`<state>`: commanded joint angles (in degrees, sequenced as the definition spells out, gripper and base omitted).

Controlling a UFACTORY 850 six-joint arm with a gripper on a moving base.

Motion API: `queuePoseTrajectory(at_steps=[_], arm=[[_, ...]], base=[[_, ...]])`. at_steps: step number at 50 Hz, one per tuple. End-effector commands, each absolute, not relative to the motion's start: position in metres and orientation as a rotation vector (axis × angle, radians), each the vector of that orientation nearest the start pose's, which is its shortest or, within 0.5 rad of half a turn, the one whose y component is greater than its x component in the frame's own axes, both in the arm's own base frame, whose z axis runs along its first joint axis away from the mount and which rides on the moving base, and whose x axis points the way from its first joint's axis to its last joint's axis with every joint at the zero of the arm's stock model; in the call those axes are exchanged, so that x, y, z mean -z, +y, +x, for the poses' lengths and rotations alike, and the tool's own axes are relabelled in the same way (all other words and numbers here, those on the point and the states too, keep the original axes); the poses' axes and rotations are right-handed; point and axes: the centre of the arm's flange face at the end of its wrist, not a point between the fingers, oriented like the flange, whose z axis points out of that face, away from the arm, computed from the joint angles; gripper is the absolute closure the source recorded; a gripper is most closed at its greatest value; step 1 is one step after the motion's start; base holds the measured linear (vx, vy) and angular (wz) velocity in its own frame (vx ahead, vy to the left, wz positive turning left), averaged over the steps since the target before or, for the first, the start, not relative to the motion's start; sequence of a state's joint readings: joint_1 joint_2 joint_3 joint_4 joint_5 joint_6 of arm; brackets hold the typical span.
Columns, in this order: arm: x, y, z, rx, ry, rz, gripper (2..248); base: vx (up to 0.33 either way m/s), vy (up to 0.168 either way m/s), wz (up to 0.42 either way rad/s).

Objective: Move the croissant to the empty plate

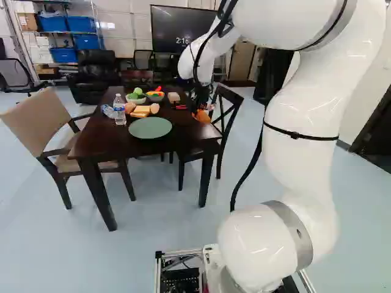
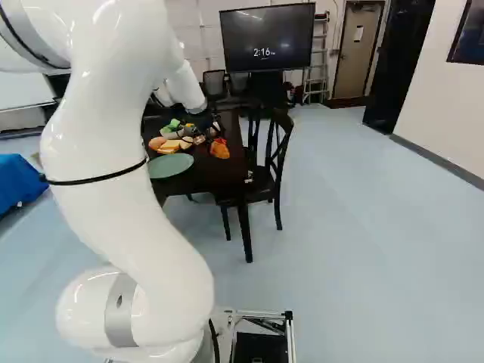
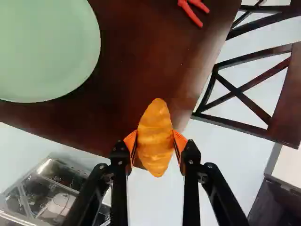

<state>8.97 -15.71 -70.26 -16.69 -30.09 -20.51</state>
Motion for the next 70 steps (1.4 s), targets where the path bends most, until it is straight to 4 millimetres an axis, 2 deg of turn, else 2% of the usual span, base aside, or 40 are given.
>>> queuePoseTrajectory(at_steps=[5, 38, 70], arm=[[-0.541, 0.086, 0.57, 0.699, -1.211, -3.075, 130], [-0.541, 0.147, 0.568, 0.721, -1.351, -2.985, 130], [-0.539, 0.21, 0.563, 0.73, -1.319, -2.886, 130]], base=[[0.0, 0.0, 0.0], [0.0, 0.0, 0.0], [0.0, 0.0, 0.0]])
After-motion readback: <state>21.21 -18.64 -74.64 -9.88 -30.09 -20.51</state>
